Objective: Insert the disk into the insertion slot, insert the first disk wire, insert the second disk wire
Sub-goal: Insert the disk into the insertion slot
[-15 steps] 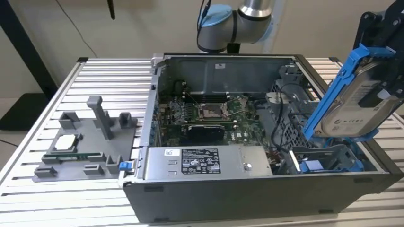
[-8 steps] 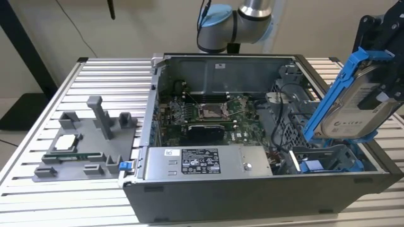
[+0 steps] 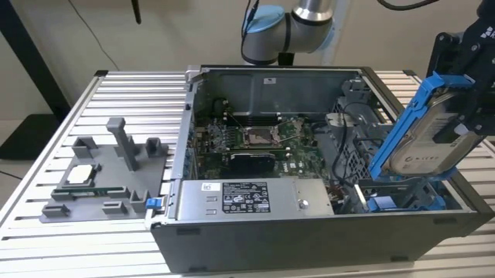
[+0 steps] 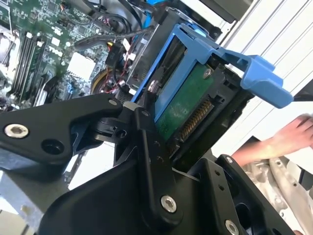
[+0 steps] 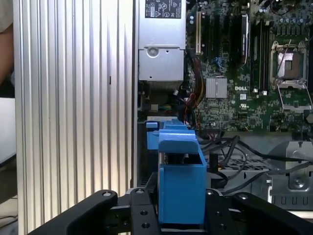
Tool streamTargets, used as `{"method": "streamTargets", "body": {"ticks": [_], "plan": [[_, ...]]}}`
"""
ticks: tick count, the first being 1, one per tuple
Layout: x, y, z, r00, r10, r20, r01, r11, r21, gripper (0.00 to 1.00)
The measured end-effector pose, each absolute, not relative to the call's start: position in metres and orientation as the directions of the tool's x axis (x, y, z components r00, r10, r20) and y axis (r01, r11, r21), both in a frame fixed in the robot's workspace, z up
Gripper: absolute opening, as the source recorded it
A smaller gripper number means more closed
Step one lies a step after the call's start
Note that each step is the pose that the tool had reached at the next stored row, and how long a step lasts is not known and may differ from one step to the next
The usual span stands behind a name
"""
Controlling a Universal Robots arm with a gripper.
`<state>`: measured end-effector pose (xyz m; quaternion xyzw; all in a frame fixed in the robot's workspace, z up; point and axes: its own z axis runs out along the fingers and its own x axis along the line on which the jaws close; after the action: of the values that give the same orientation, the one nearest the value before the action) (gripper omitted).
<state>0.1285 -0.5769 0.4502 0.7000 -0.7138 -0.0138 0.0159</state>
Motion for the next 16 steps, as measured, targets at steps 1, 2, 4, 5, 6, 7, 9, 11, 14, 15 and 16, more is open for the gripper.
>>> {"method": "streamTargets", "body": {"ticks": [1,2,4,5,6,7,9,11,14,15,16], "plan": [[0.129,-0.577,0.448,-0.020,-1.000,0.003,-0.999,0.020,0.042,0.00],[0.129,-0.577,0.447,-0.020,-1.000,0.003,-0.999,0.020,0.042,0.00],[0.130,-0.577,0.443,-0.020,-1.000,0.003,-0.999,0.020,0.042,0.00],[0.130,-0.577,0.442,-0.020,-1.000,0.003,-0.999,0.020,0.042,0.00],[0.130,-0.577,0.440,-0.020,-1.000,0.003,-0.999,0.020,0.042,0.00],[0.131,-0.577,0.438,-0.020,-1.000,0.003,-0.999,0.020,0.043,0.00],[0.132,-0.577,0.434,-0.020,-1.000,0.003,-0.999,0.020,0.043,0.00],[0.133,-0.577,0.431,-0.020,-1.000,0.003,-0.999,0.020,0.043,0.00],[0.133,-0.577,0.426,-0.020,-1.000,0.003,-0.999,0.020,0.044,0.00],[0.133,-0.577,0.424,-0.020,-1.000,0.003,-0.999,0.020,0.044,0.00],[0.133,-0.576,0.423,-0.020,-1.000,0.003,-0.999,0.020,0.044,0.00]]}}
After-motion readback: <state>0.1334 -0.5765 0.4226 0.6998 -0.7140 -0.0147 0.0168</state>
